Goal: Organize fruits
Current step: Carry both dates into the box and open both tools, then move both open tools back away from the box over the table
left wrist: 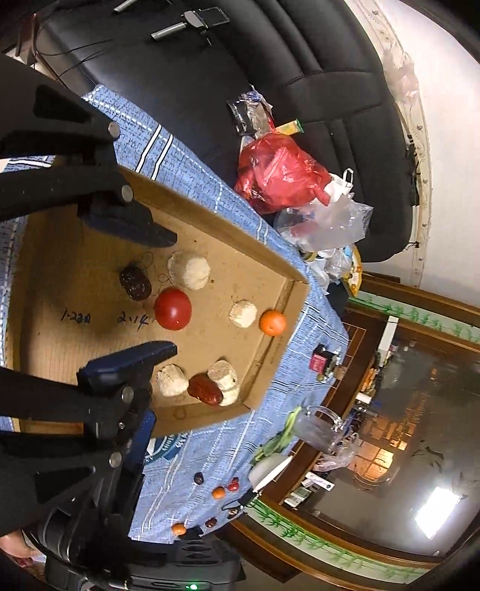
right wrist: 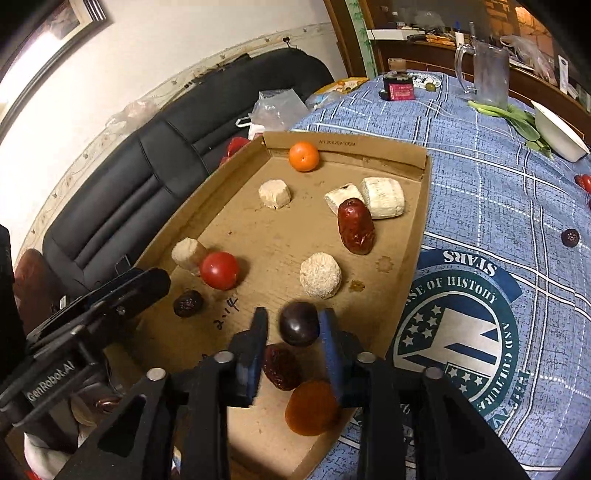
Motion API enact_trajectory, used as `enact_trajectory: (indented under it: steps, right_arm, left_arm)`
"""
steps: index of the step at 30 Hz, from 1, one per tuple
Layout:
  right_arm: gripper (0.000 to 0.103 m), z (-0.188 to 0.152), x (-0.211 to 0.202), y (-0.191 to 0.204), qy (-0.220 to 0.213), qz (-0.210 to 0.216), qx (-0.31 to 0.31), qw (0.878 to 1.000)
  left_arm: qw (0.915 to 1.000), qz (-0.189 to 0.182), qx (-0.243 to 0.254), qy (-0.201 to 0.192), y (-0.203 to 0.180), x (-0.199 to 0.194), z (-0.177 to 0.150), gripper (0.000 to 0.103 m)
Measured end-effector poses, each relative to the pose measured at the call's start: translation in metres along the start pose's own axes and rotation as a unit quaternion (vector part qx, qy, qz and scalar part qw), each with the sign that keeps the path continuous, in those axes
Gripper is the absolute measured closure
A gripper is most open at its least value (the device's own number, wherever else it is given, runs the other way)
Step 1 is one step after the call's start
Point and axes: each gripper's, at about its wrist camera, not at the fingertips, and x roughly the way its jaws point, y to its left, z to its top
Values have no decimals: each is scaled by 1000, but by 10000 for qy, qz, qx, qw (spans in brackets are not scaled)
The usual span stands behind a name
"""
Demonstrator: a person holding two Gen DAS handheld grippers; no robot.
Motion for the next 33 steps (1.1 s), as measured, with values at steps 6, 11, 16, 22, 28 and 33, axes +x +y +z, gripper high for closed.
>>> enact_trajectory:
  steps: [6,11,16,22,28,33]
  right_arm:
    - [61,-8,-28,-3,-323,28,117,9994]
    - [43,-27,-69,-28,-813,-113,549,9951]
    - [43,-55,-113,-73,-1170,-369,1263,9844]
    - [37,-90,-165,-125,-1641,-773,1999,9629]
    - [36,-120,-189,-165,-1892,-897,2607,9424]
    - [36,-131,-186,-183,-1850,-820,2850,9369]
  left_arm:
    - [9996,-178,125,-195,-15,-22,1,46]
    - [9979,-437,338,-338,-39,-37,-4,37]
    - [9941,-785,734,-131,-88,-32,-14,37]
    - [9799,-1308,1506,38,-164,-34,-44,37]
    - [9656,-1466,2139,167,-212,-38,-71,37]
    - [9649,-1366,2232,202,-223,-35,-76,37]
